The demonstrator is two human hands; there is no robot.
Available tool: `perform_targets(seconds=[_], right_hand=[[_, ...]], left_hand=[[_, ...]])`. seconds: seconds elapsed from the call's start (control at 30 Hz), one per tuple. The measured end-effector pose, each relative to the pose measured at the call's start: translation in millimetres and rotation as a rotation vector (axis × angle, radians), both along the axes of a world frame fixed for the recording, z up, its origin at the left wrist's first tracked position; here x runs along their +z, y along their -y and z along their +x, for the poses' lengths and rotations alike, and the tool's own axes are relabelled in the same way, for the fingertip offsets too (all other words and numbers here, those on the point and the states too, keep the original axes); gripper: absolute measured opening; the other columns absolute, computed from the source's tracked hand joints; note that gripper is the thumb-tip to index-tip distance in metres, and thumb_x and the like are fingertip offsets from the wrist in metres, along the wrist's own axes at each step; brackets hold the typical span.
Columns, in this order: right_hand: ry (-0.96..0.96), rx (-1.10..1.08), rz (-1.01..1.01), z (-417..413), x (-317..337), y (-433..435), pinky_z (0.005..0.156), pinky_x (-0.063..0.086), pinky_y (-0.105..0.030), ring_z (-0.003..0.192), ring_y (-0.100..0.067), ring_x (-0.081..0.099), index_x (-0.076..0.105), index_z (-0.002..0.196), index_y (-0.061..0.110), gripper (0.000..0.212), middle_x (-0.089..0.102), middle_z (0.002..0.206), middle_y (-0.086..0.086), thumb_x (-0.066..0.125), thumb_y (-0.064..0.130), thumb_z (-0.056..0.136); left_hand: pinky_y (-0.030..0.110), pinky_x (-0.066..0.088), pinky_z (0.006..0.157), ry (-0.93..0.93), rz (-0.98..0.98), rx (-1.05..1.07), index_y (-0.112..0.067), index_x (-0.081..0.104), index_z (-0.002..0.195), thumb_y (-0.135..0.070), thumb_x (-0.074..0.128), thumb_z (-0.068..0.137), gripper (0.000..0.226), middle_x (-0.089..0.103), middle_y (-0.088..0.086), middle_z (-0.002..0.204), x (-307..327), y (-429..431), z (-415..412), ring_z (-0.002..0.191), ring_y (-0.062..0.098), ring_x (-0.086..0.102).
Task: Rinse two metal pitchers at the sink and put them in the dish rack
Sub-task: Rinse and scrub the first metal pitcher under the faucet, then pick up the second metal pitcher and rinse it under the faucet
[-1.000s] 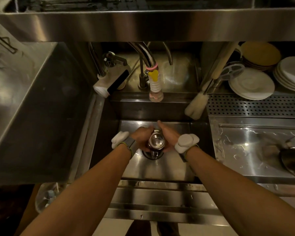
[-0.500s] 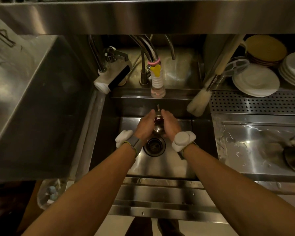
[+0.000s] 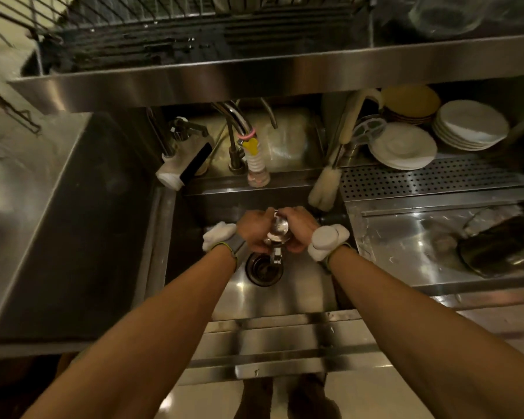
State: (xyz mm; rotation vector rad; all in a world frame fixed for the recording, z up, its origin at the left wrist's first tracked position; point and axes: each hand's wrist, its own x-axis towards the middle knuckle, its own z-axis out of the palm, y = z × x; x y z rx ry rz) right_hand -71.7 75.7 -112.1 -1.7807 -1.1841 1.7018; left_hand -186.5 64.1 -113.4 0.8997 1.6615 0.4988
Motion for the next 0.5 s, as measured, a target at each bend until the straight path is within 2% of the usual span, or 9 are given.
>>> perform_targets(seconds=[0.03, 0.07, 0.17, 0.23, 0.33, 0.4, 0.43, 0.5], right_hand=[[0.009, 0.018, 0.021, 1, 6, -1, 0.034, 0.043, -0.018, 0.065, -0.020, 0.058, 0.060, 0.087, 0.005, 0.027, 0.056, 0.073, -0.003, 0.047, 0.027, 0.096], [0.031, 0.027, 0.051, 4, 14, -2, 0.040, 0.045, -0.022, 0.064, -0.021, 0.057, 0.058, 0.080, 0.010, 0.027, 0.060, 0.077, -0.007, 0.047, 0.030, 0.095], [0.089, 0.014, 0.130, 27, 38, -4, 0.076, 0.051, -0.040, 0.094, -0.032, 0.061, 0.060, 0.100, 0.009, 0.028, 0.061, 0.105, -0.017, 0.045, 0.032, 0.095], [0.143, 0.049, 0.177, 52, 57, -6, 0.091, 0.049, -0.048, 0.105, -0.037, 0.059, 0.062, 0.107, 0.005, 0.033, 0.061, 0.116, -0.019, 0.042, 0.029, 0.095], [0.143, 0.043, 0.211, 82, 77, -6, 0.092, 0.050, -0.053, 0.098, -0.038, 0.063, 0.064, 0.087, 0.011, 0.034, 0.065, 0.105, -0.017, 0.042, 0.036, 0.091], [0.141, 0.027, 0.206, 113, 86, 0, 0.090, 0.052, -0.050, 0.090, -0.039, 0.065, 0.061, 0.075, 0.012, 0.034, 0.066, 0.088, -0.016, 0.041, 0.035, 0.091], [0.142, 0.031, 0.208, 128, 89, 1, 0.088, 0.052, -0.049, 0.088, -0.040, 0.065, 0.062, 0.076, 0.009, 0.037, 0.067, 0.086, -0.018, 0.041, 0.035, 0.091], [0.162, 0.040, 0.233, 155, 93, 2, 0.091, 0.051, -0.052, 0.092, -0.041, 0.065, 0.064, 0.086, 0.004, 0.043, 0.068, 0.096, -0.022, 0.039, 0.039, 0.091]], left_hand=[[0.036, 0.058, 0.071, 0.000, -0.013, 0.010, 0.001, 0.053, 0.126, -0.037, 0.039, 0.100, 0.049, 0.059, 0.025, 0.126, 2, -2, -1, 0.110, 0.037, 0.064], [0.037, 0.058, 0.072, -0.008, -0.010, 0.007, 0.002, 0.053, 0.126, -0.040, 0.038, 0.099, 0.052, 0.060, 0.025, 0.126, 8, -4, 4, 0.109, 0.038, 0.064], [0.042, 0.057, 0.083, -0.122, 0.071, -0.024, 0.001, 0.058, 0.122, -0.048, 0.036, 0.098, 0.059, 0.063, 0.026, 0.121, 36, -6, 29, 0.107, 0.040, 0.064], [0.046, 0.052, 0.094, -0.203, 0.158, -0.038, 0.000, 0.063, 0.119, -0.053, 0.034, 0.096, 0.065, 0.064, 0.026, 0.118, 54, -5, 54, 0.107, 0.039, 0.064], [0.049, 0.049, 0.097, -0.166, 0.213, -0.072, 0.002, 0.061, 0.119, -0.050, 0.032, 0.098, 0.063, 0.061, 0.029, 0.122, 64, -6, 82, 0.111, 0.039, 0.061], [0.048, 0.054, 0.091, -0.091, 0.203, -0.044, 0.002, 0.057, 0.122, -0.050, 0.034, 0.098, 0.061, 0.060, 0.029, 0.123, 71, 0, 114, 0.110, 0.041, 0.063], [0.046, 0.056, 0.087, -0.062, 0.187, -0.027, 0.001, 0.055, 0.123, -0.050, 0.035, 0.097, 0.061, 0.061, 0.027, 0.123, 75, 3, 129, 0.109, 0.041, 0.063], [0.045, 0.056, 0.083, -0.033, 0.191, -0.016, 0.000, 0.053, 0.126, -0.051, 0.038, 0.096, 0.061, 0.061, 0.025, 0.123, 82, 3, 160, 0.107, 0.040, 0.064]])
